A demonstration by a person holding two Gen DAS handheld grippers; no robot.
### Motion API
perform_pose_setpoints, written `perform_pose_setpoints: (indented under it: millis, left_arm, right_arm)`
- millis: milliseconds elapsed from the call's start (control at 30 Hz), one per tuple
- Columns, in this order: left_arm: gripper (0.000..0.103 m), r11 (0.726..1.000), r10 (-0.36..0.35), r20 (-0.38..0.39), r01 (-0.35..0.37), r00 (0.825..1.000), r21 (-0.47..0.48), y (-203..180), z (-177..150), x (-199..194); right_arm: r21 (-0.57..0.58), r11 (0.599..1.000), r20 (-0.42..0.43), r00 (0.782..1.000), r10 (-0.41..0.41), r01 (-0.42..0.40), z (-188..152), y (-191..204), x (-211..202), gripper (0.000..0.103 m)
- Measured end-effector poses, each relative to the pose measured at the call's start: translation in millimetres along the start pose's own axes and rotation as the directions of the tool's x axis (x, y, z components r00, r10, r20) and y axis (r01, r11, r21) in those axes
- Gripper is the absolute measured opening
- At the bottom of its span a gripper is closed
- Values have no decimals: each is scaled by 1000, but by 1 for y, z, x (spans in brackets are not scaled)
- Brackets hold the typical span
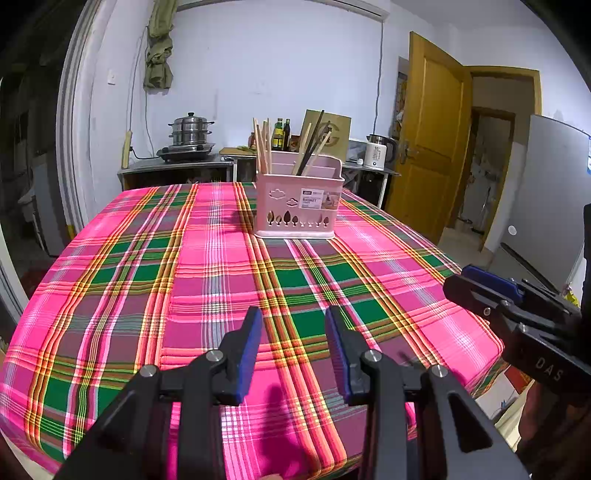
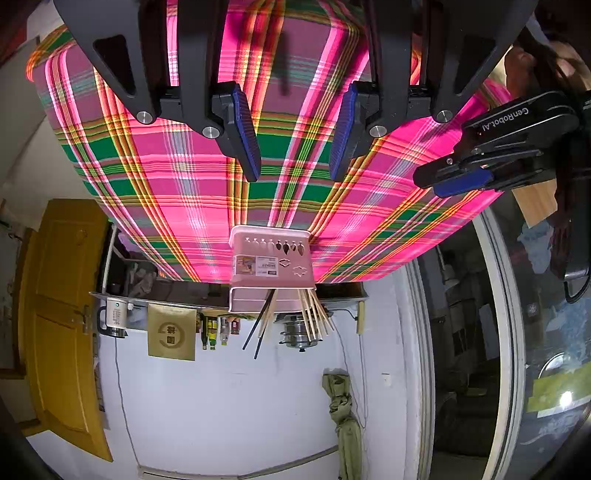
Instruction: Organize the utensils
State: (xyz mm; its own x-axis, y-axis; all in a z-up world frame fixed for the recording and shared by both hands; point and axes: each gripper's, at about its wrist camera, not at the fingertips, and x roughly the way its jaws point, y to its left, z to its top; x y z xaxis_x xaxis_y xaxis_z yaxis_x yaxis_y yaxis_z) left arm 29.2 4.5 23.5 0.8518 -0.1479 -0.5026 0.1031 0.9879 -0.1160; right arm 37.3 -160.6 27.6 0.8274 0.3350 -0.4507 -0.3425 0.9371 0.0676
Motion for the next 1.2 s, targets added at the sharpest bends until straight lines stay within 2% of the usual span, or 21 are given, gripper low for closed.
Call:
perform_pose_setpoints:
  millis: [1200]
  left_arm:
    - [37, 1000, -2, -13, 2, 1000, 1, 0, -3, 4]
  right_arm:
    - [2, 1000, 0, 1000, 1, -1, 2, 3, 2, 39]
